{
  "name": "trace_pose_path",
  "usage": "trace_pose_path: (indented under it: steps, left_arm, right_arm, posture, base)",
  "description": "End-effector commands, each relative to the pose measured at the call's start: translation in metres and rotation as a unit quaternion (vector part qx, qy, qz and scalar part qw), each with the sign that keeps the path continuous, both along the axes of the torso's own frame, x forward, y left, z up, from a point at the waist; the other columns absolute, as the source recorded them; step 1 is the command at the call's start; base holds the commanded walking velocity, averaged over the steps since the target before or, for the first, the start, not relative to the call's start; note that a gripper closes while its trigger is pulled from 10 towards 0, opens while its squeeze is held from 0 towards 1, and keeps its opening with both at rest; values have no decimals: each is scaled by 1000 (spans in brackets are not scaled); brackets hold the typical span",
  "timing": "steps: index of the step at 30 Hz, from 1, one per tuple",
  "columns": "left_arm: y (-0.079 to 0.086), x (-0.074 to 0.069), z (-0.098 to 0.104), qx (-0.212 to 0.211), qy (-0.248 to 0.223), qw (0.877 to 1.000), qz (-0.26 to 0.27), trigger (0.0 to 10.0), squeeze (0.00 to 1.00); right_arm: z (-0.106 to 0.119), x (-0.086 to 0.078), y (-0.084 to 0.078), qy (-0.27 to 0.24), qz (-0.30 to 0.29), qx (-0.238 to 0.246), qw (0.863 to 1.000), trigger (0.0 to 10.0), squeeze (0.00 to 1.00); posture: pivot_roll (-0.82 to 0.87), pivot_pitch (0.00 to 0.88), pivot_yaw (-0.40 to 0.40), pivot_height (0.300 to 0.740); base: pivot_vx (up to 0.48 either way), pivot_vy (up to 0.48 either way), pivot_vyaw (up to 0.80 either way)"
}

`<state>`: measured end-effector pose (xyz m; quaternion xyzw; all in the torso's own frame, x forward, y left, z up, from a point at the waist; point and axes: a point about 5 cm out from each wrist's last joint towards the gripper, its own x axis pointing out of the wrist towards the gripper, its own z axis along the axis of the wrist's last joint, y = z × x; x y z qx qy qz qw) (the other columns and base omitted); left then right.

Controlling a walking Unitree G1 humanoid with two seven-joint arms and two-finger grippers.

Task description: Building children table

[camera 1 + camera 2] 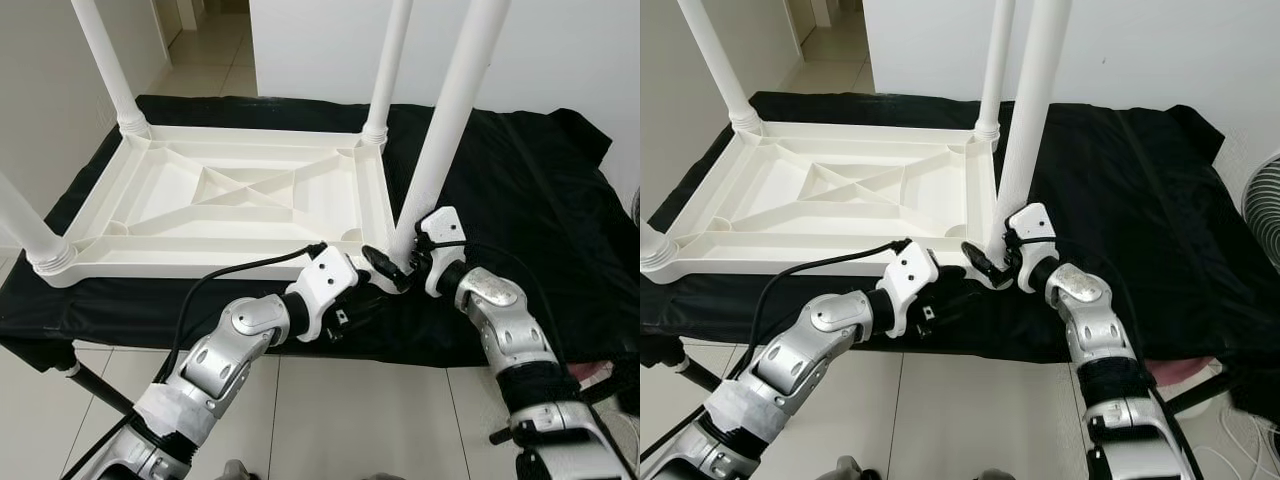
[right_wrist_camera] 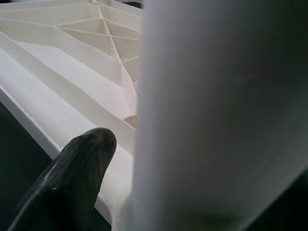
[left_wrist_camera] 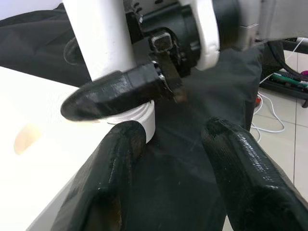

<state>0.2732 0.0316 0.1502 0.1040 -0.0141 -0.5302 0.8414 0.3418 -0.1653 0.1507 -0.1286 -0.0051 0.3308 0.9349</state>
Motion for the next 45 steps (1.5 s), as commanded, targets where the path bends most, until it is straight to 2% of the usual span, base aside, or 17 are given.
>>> trace_pose_path:
  steps: [1, 3, 4, 5, 6, 16, 18, 23, 26, 29, 32, 38, 39, 40, 43, 44, 45]
  left_arm:
    - [-2, -3, -2, 12, 3, 999, -41, 10000, 0]
    - [-2, -3, -2, 12, 3, 999, -41, 10000, 0]
    - [-2, -3, -1, 12, 3, 999, -40, 10000, 0]
    - [-2, -3, -1, 12, 3, 999, -40, 10000, 0]
    - [-1, -3, -1, 12, 2, 999, -39, 10000, 0]
    - [0, -1, 0, 9, 3, 999, -31, 10000, 0]
    - [0, -2, 0, 8, 4, 999, -31, 10000, 0]
    - [0, -2, 0, 8, 4, 999, -31, 10000, 0]
    - [-1, -4, -2, 8, 7, 999, -32, 10000, 0]
    - [-1, -4, -2, 7, 8, 999, -33, 10000, 0]
    - [-2, -5, -3, 6, 10, 999, -36, 10000, 0]
    - [-1, -6, -3, 7, 14, 999, -38, 10000, 0]
    - [-1, -8, -4, 10, 15, 999, -44, 10000, 0]
    - [-1, -8, -4, 10, 15, 999, -44, 10000, 0]
    - [0, -8, -5, 12, 16, 999, -46, 10000, 0]
    - [0, -8, -5, 12, 16, 999, -46, 10000, 0]
    - [0, -8, -5, 13, 17, 999, -46, 10000, 0]
  right_arm:
    - [-3, 2, 3, 5, 12, -9, 1000, 10000, 0]
    - [-3, 2, 3, 5, 12, -9, 1000, 10000, 0]
    - [-5, 3, 3, 10, 12, -12, 1000, 4000, 0]
    - [-5, 3, 3, 10, 12, -12, 1000, 4000, 0]
    - [-7, 4, 3, 14, 15, -13, 1000, 0, 0]
    - [-19, 5, 0, 29, 10, 24, 999, 0, 0]
    - [-18, 6, -1, 26, -1, 34, 999, 10000, 0]
    - [-16, 6, -1, 25, -19, 47, 998, 10000, 0]
    - [-18, 3, 1, 30, -77, 56, 995, 10000, 0]
    - [-19, 2, 2, 30, -94, 60, 993, 10000, 0]
    - [-18, -7, 5, 42, -177, 104, 978, 10000, 0]
    - [-17, -16, 3, 27, -265, 112, 957, 10000, 0]
    - [-19, -28, 3, 22, -336, 120, 934, 10000, 0]
    - [-19, -28, 3, 22, -336, 120, 934, 10000, 0]
    - [-20, -39, 9, 20, -381, 124, 916, 10000, 0]
    - [-20, -45, 14, 21, -398, 125, 908, 10000, 0]
    - [-20, -49, 23, 26, -394, 127, 910, 10000, 0]
  posture:
    - [-126, 9, 18, 740]
    - [-126, 9, 18, 740]
    - [-119, 10, 17, 740]
    - [-119, 10, 17, 740]
    - [-116, 14, 17, 740]
    - [-116, 30, 18, 740]
    - [-116, 30, 18, 740]
    - [-116, 36, 17, 740]
    - [-120, 43, 16, 740]
    - [-122, 47, 15, 740]
    - [-132, 57, 21, 740]
    - [-134, 59, 28, 740]
    - [-134, 60, 29, 740]
    - [-134, 60, 29, 740]
    - [-135, 60, 31, 740]
    - [-135, 60, 31, 740]
    - [-135, 60, 31, 740]
  base:
    - [0, 0, 0]
    - [0, 0, 0]
    - [0, 0, 0]
    - [0, 0, 0]
    - [0, 0, 0]
    - [0, 0, 0]
    - [0, 0, 0]
    - [0, 0, 0]
    - [0, 0, 0]
    - [0, 0, 0]
    - [0, 0, 0]
    - [0, 0, 0]
    - [0, 0, 0]
    - [0, 0, 0]
    - [0, 0, 0]
    - [0, 0, 0]
    - [0, 0, 0]
